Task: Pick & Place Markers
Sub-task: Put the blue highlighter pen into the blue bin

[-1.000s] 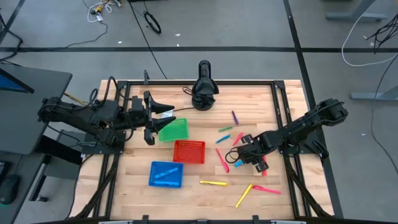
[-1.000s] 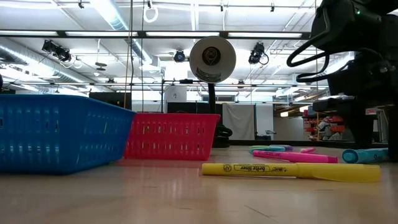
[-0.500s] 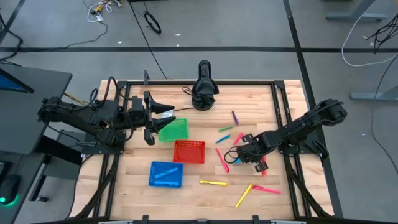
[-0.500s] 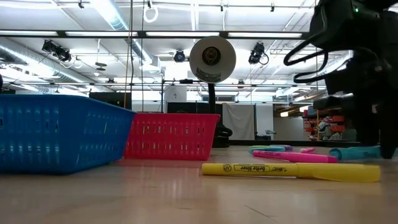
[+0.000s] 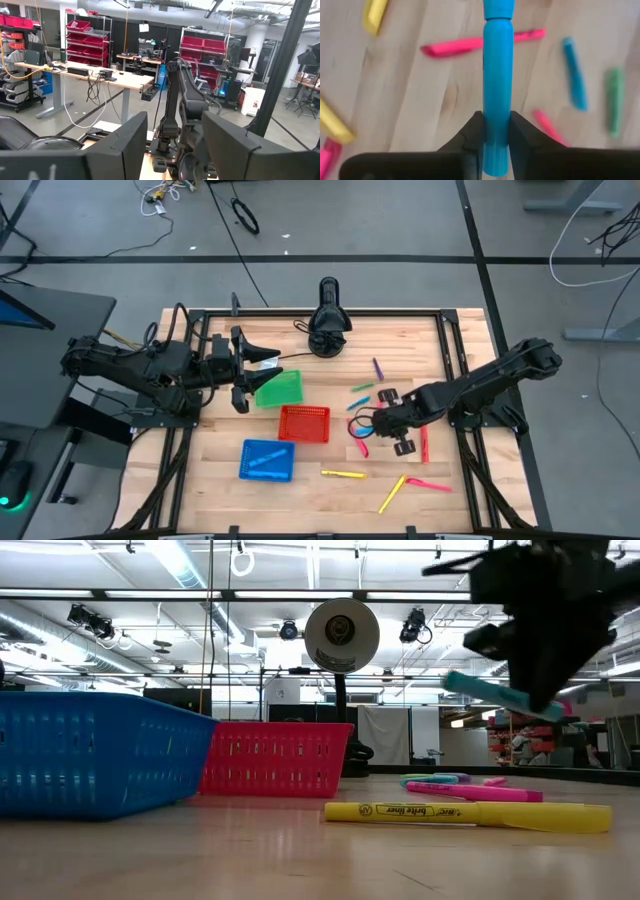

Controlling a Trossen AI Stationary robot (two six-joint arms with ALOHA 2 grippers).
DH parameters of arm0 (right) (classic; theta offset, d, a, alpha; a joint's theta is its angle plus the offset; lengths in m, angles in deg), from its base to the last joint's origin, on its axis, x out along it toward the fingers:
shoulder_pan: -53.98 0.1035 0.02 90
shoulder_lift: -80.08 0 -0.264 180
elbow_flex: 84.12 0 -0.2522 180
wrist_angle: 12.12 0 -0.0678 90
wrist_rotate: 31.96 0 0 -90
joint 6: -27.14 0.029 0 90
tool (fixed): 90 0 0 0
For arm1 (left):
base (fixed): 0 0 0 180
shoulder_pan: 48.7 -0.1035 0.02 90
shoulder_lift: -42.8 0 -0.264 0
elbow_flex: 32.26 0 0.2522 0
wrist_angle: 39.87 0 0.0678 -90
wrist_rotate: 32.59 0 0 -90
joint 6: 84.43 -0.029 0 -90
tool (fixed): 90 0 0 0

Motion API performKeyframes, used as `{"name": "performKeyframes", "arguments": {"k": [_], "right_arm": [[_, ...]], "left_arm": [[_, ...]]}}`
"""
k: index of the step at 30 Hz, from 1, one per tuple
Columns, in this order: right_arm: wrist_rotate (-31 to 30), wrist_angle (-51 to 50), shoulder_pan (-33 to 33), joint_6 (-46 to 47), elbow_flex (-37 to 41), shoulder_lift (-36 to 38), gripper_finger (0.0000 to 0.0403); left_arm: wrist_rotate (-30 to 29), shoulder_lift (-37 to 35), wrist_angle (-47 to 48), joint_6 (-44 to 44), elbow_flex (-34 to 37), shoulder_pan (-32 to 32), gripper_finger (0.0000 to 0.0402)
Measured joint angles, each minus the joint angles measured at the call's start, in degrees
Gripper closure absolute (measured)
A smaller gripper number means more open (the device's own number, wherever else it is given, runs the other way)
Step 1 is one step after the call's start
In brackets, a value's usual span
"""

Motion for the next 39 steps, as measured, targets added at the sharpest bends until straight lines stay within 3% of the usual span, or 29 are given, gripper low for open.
{"name": "performKeyframes", "arguments": {"k": [17, 28, 39], "right_arm": [[-2.0, 1.5, -0.7, 5.5, -8.1, 6.1, 0.0348], [-10.5, 2.6, -0.8, 3.7, -20.9, 8.0, 0.0348], [-13.8, 17.2, -0.8, 2.7, -26.2, 8.0, 0.0348]], "left_arm": [[0.0, 0.0, -0.1, 0.0, 0.0, 0.0, 0.0207], [0.0, 0.0, 0.0, 0.0, 0.0, 0.0, 0.0207], [0.0, 0.0, 0.0, 0.0, 0.0, 0.0, 0.0207]]}}
